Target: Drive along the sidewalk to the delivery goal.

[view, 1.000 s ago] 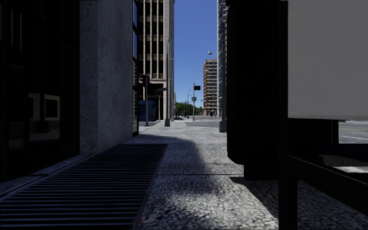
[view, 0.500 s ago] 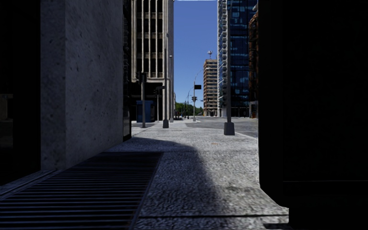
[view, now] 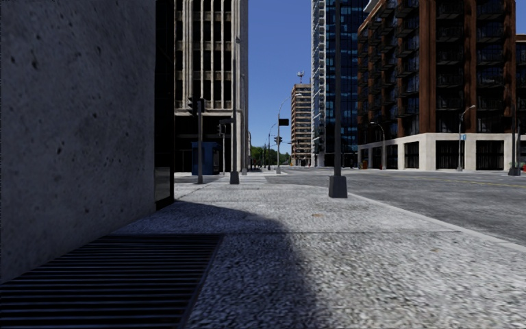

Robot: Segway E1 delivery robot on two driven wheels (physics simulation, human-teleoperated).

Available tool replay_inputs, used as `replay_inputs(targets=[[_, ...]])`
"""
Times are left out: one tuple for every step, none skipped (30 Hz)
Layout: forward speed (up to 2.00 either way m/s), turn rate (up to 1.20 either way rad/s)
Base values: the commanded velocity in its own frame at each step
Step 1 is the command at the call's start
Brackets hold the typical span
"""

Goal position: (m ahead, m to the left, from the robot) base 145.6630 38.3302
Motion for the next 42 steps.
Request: replay_inputs(targets=[[2.0,0.0],[2.0,0.0],[2.0,0.0],[2.0,0.0],[2.0,0.0],[2.0,0.0],[2.0,0.0],[2.0,0.0],[2.0,0.0],[2.0,0.0],[2.0,0.0],[2.0,0.0],[2.0,0.0],[2.0,0.03],[2.0,0.03],[2.0,0.15],[2.0,0.33],[2.0,0.38],[2.0,0.38],[2.0,0.38],[2.0,0.0],[2.0,0.0],[2.0,0.0],[2.0,0.0],[2.0,0.0],[2.0,0.0],[2.0,0.0],[2.0,0.0],[2.0,0.0],[2.0,0.0],[2.0,0.0],[2.0,0.0],[2.0,0.0],[2.0,0.0],[2.0,0.0],[2.0,0.0],[2.0,0.0],[2.0,0.0],[2.0,0.0],[2.0,0.0],[2.0,0.0],[2.0,0.0]])
